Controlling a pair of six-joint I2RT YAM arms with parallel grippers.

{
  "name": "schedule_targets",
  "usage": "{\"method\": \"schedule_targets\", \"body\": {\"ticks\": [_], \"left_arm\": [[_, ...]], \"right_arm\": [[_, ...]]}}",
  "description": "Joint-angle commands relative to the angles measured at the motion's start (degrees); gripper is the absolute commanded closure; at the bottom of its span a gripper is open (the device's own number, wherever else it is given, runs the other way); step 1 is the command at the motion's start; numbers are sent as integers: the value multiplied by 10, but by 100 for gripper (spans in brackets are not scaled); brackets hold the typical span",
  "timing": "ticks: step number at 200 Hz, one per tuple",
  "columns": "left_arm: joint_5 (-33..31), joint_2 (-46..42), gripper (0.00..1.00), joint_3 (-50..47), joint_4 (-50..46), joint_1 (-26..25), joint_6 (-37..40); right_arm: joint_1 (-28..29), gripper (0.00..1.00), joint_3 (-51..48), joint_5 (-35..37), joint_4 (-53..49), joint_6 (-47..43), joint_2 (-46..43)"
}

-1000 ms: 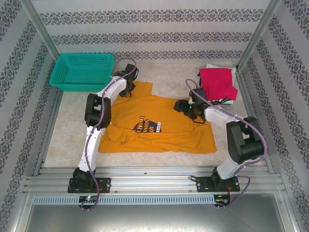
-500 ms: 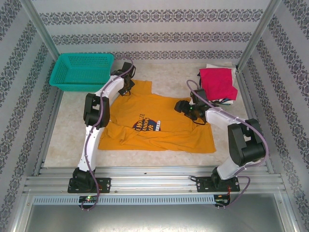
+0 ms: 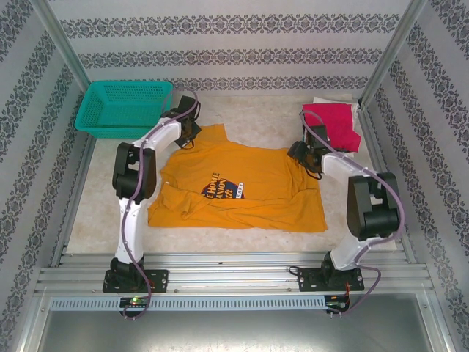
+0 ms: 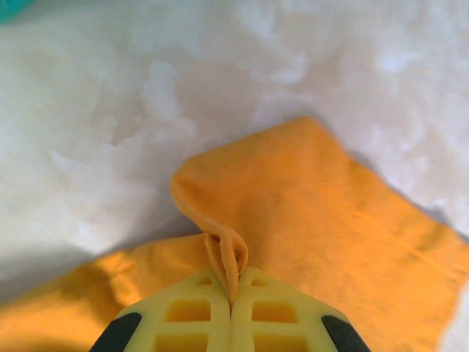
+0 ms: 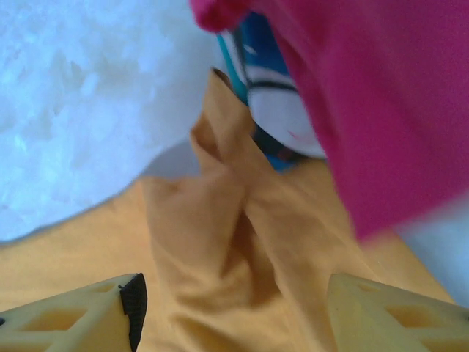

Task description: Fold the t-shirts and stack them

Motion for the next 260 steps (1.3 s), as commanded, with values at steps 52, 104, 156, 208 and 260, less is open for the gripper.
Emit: {"method": "schedule_targets", "body": {"ticks": [52,104,156,208,260], "left_arm": [[-16,-118,100,-140,66,41,15],[-1,-121,100,-141,77,48,15],[7,-117,100,-139,80,47,14],[10,-116,100,-141,83,47,16],[17,-118,100,-146,91,47,16]], "right_arm": [[11,36,130,-10,-30,-28,119],[-3,34,198,1,-60,-48,200],[-20,39,227,48,-91,-52,217],[2,44,276,104,-120,-84,215],[0,42,331,110,-161,-67,257]]}}
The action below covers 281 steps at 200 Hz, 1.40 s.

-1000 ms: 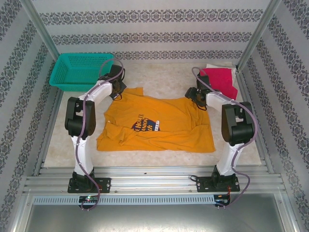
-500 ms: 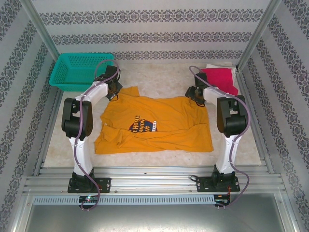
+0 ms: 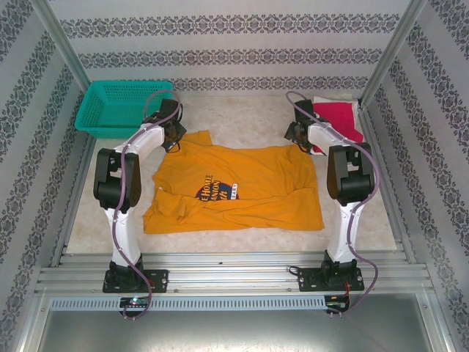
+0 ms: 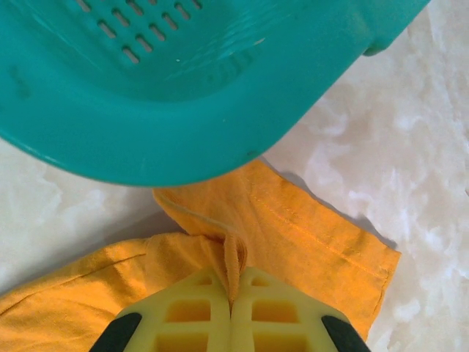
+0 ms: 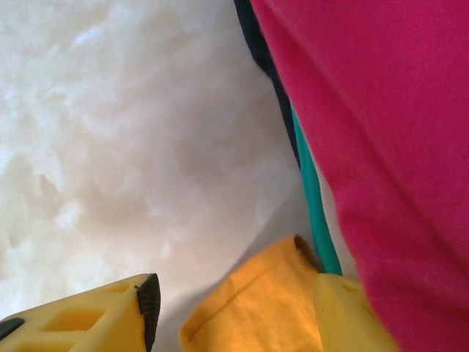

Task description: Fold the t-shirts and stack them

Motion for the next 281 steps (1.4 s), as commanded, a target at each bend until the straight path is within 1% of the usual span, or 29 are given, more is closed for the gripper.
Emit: {"method": "schedule_targets", "body": {"ticks": [1,18,47,65,77,99,120,146,172,227,242,253,281], "left_arm": [[3,-14,100,-4,18,1,12],[5,-15,100,-6,21,1,12],[12,-14,100,-6,27,1,12],[14,-14,100,-7,30,1,11],[15,-14,100,-7,32,1,11],[16,-14,100,-8,32,1,12],[13,-17,100,-9,30,1,15],[8,-19,100,-9,29,3,18],[11,-18,100,-8,30,3,17],[15,-16,100,-8,33,3,17],[16,-16,100,-8,33,3,17],[17,-16,100,-9,33,3,17],[20,-18,100,-9,34,3,16]], "right_arm": [[0,42,24,26,-33,0,28],[0,42,37,24,-39,0,38],[-2,42,96,24,-101,11,76],[-3,42,109,11,-112,20,90],[-5,44,127,6,-133,37,104],[-7,48,164,-4,-181,40,125],[-4,49,150,1,-176,33,104],[-2,46,133,21,-167,26,66],[1,44,126,29,-170,30,56],[7,45,123,24,-178,43,88],[4,47,139,22,-186,44,104],[5,47,154,18,-194,42,115],[4,49,214,12,-249,42,145]]}}
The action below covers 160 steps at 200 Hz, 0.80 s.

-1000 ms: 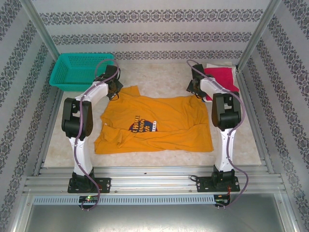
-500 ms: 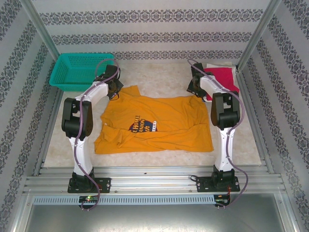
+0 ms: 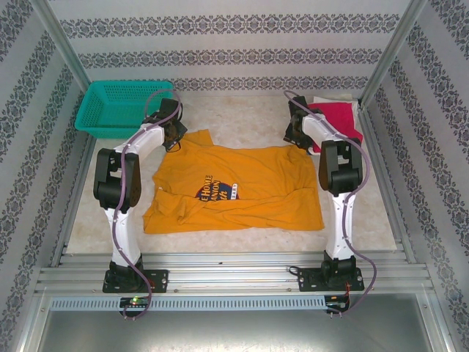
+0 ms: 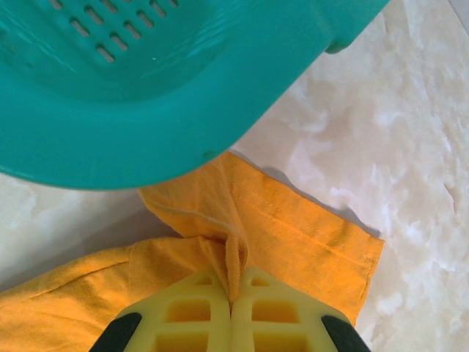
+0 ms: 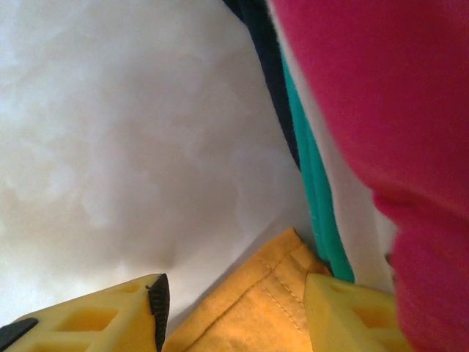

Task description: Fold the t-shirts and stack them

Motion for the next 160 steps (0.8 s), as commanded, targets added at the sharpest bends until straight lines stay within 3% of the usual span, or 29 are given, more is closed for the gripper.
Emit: {"method": "schedule_targets", "body": {"ticks": [1,19,58,75,160], "left_arm": [[4,-18,100,-8,17,3,12],[4,-20,100,-8,19,3,12],[10,-20,100,-12,28,3,10],[10,-20,100,-11,28,3,13],[7,-44,100,2,20,3,26]], "right_arm": [[1,49,47,3,-66,10,32],[2,53,68,-7,-92,10,41],[0,79,77,-18,-107,10,49],[-2,100,79,-19,-116,13,49],[1,100,-18,-12,-1,3,-97]]}}
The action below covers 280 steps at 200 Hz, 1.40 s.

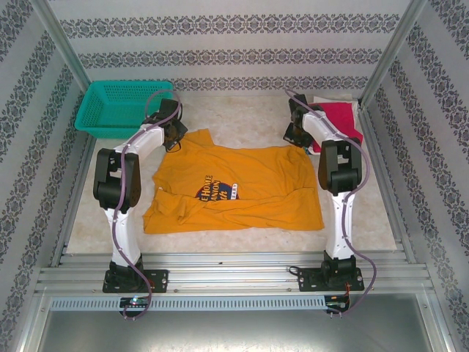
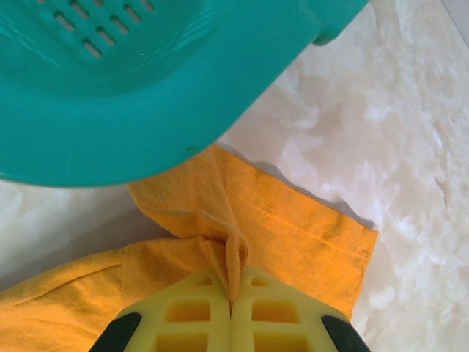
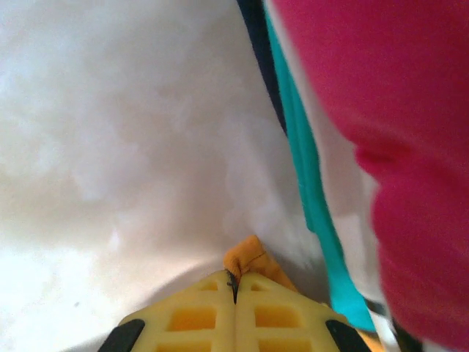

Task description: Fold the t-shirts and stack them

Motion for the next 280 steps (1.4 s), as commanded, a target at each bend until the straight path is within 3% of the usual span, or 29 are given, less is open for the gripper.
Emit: {"method": "schedule_targets", "body": {"ticks": [1,117,212,280], "left_arm": [[-5,-41,100,7,7,2,22],[-14,-207,100,-111,-4,7,40],[38,-338,100,-266,-47,4,22],[47,-370,100,-294,-97,5,34]], "right_arm": [[1,100,-32,3,47,-7,-80],[-3,100,-303,-7,164,-47,-335],[-11,100,-478,-11,138,-53,-479],[-26,100,-547,3,90,-42,-526]]}}
